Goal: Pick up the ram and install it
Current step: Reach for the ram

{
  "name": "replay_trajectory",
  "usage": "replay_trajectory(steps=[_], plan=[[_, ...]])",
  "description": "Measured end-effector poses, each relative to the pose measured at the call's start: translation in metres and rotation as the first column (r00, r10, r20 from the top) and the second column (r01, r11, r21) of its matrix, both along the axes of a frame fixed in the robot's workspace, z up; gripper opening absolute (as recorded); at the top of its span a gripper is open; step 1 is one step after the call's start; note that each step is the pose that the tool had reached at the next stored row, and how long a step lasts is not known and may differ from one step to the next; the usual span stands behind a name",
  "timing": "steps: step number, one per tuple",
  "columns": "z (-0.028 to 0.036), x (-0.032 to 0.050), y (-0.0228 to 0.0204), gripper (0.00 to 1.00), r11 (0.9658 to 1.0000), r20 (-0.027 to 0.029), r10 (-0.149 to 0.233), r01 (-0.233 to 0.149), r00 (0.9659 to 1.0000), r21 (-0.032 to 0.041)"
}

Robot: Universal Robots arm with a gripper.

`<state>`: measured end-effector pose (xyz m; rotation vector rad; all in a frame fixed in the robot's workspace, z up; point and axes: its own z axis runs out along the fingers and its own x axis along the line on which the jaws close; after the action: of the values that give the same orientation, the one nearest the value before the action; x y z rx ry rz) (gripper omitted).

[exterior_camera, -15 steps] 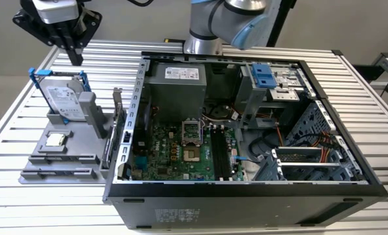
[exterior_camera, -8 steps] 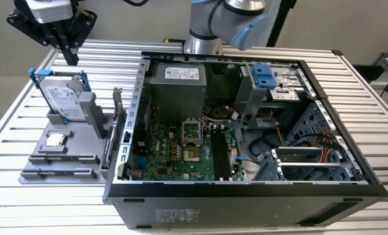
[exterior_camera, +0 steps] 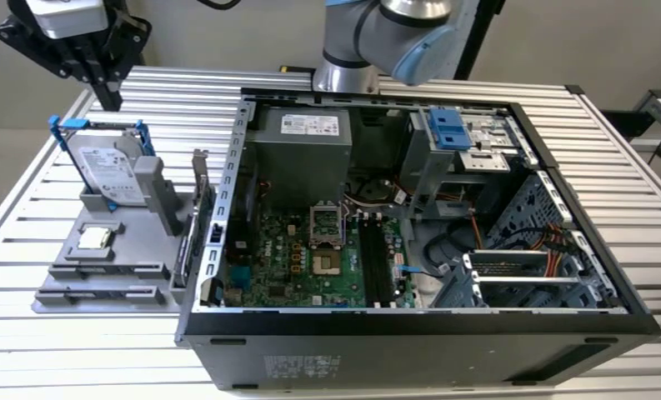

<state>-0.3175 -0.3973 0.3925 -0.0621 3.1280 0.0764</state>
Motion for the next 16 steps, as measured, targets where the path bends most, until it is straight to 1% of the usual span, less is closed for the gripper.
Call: replay_trajectory(steps=[9,13,16], plan=[[0.0,-0.0179,0.0,0.0,1.0,0.0,-0.005,0.005,1.0,0.0001],[0.0,-0.0231,0.0,0.0,0.9999,0.0,-0.016,0.016,0.9999,0.0002],[0.0,-0.0242,-0.0001,0.0,0.9998,0.0,-0.021,0.021,0.9998,0.0002]])
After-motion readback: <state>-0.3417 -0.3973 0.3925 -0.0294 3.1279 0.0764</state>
